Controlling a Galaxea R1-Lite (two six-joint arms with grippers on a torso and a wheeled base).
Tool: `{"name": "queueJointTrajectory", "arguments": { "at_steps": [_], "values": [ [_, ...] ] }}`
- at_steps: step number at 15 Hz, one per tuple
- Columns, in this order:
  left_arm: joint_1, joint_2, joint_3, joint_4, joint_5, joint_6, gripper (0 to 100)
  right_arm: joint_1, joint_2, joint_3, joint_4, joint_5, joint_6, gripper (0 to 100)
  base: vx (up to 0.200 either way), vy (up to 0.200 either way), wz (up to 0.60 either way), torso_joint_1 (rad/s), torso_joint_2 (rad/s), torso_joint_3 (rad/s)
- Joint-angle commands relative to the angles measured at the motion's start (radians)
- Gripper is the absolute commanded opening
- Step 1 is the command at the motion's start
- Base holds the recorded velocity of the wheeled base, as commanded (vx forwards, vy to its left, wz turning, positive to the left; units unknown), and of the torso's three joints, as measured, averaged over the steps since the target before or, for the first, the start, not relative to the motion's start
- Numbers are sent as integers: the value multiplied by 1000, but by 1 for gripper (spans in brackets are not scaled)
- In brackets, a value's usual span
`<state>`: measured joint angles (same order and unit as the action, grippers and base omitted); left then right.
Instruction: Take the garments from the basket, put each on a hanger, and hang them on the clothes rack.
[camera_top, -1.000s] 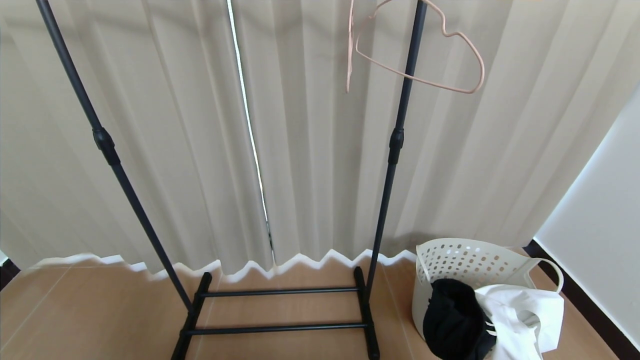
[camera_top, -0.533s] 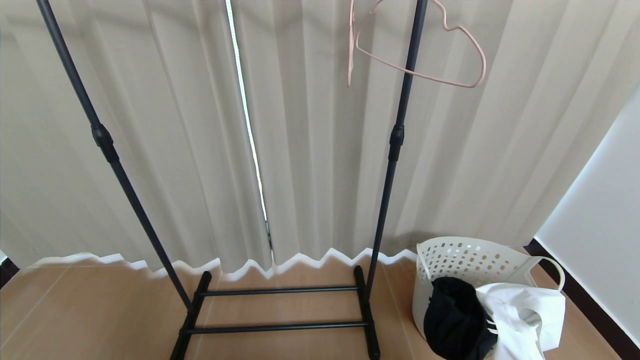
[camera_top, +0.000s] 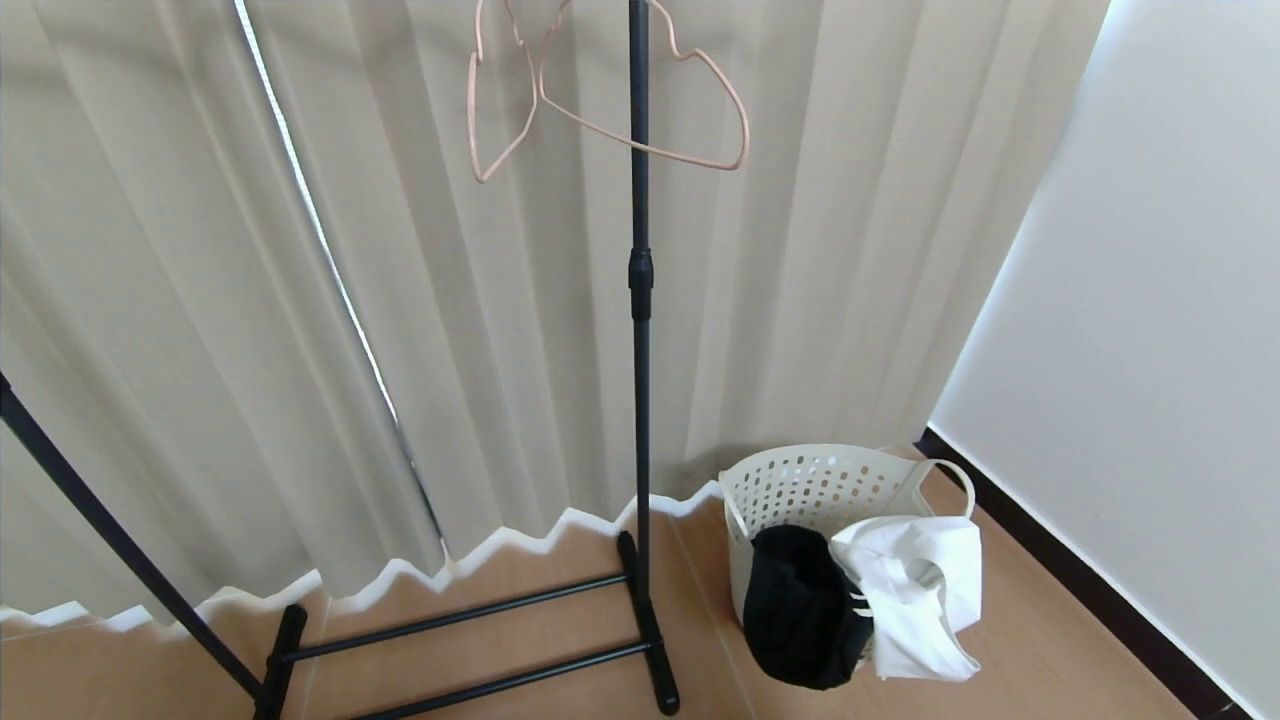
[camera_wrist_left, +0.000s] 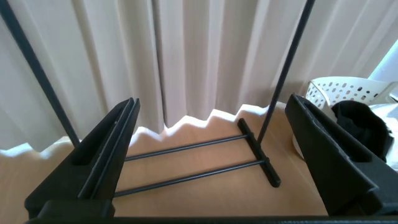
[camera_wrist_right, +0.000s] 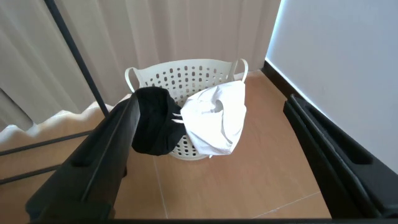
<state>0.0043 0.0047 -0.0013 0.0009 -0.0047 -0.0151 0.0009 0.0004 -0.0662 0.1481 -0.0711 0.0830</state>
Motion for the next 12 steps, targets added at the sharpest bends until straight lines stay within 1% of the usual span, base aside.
{"name": "queueJointTrajectory", "arguments": {
  "at_steps": [1,5,8,12],
  "values": [
    [0,0,0,1,0,0,100,-1,1,0,-1,1,0,100,0,0,0,0,0,0],
    [0,0,0,1,-1,1,100,-1,1,0,-1,-1,0,100,0,0,0,0,0,0],
    [0,0,0,1,-1,1,100,-1,1,0,-1,1,0,100,200,0,0,1,4,4],
    [0,1,0,1,0,0,100,-1,1,0,-1,1,0,100,0,0,0,0,0,0]
  ]
}}
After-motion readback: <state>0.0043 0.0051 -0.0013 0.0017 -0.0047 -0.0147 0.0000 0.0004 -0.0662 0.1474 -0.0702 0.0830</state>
